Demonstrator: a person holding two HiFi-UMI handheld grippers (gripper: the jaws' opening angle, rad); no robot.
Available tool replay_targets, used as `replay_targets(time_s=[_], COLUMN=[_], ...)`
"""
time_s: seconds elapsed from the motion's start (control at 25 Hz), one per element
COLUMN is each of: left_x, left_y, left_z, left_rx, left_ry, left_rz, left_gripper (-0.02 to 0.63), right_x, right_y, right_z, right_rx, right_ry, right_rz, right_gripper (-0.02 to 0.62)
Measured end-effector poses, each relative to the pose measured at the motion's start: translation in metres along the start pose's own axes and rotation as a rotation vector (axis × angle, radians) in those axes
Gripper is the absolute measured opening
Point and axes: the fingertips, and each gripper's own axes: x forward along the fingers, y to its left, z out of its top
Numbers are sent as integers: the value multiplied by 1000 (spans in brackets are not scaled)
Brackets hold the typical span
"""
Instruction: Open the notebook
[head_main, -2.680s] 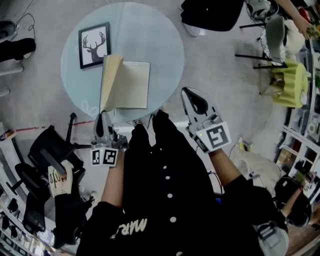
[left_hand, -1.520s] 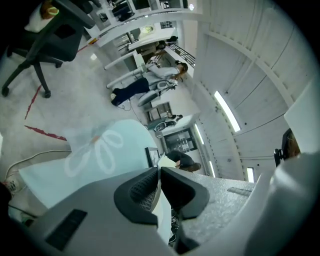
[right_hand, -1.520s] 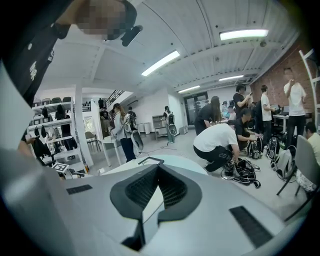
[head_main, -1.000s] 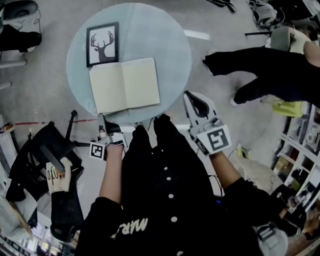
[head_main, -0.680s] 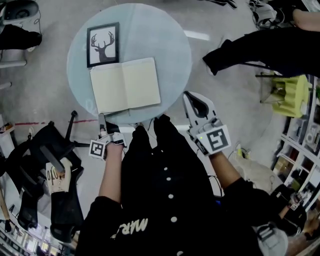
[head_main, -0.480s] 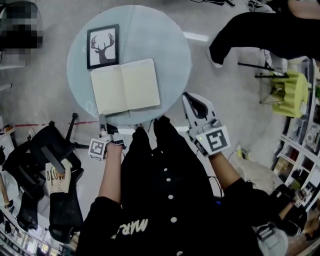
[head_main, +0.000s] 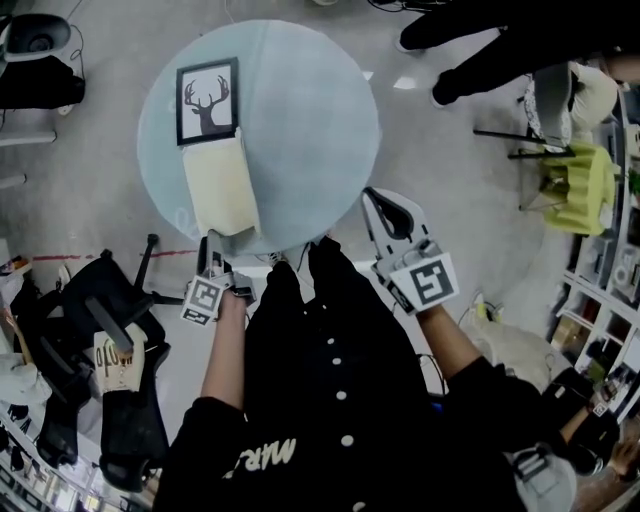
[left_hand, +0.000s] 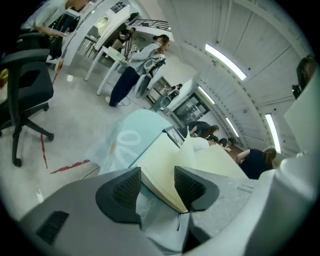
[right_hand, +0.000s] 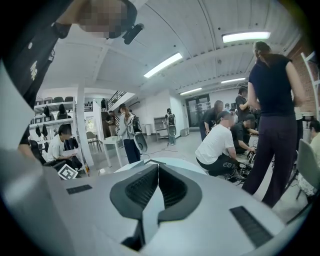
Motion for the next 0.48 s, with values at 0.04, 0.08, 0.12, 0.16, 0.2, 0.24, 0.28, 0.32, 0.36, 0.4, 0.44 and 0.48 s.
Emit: replay_targets(time_s=[0.04, 0.08, 0.12, 0.16, 0.2, 0.24, 0.28, 0.32, 0.36, 0.4, 0.44, 0.48], left_x=[1, 2, 1, 0, -1, -1, -1, -1, 0, 0, 0, 0], left_y=[-4, -6, -8, -11, -16, -21, -26, -30, -35, -40, -46, -51], left_z=[2, 3, 3, 4, 4, 4, 5, 7, 8, 9, 10, 10], left_rx=[29, 58, 89, 121, 148, 170, 192, 221, 257, 297, 336, 373], left_ry=[-3, -4, -4, -3, -2, -3, -4, -3, -1, 3, 8, 13], left_rz=[-23, -31, -32, -38, -51, -66, -78, -87, -95, -105, -117, -129], left_gripper=[193, 195, 196, 196, 196, 196, 196, 193, 189, 189, 189, 189], right_x=[-1, -1, -2, -2, -4, -5, -7, -7, -7, -6, -6, -5], right_y=[0, 1, 1, 2, 2, 2, 2, 2, 2, 2, 2, 2], right_z=[1, 1, 1, 2, 3, 4, 5, 5, 6, 7, 9, 11], right_rx=[-1, -3, -5, -6, -6, -6, -7, -7, -6, -5, -5, -6], right_ry=[-1, -2, -4, -7, -10, -12, -13, -15, -15, -17, -19, -22], right_rz=[-1, -1, -2, -2, -3, -3, -4, -5, -7, -8, -8, -9], right_gripper=[3, 3, 3, 3, 3, 3, 3, 3, 3, 3, 3, 3])
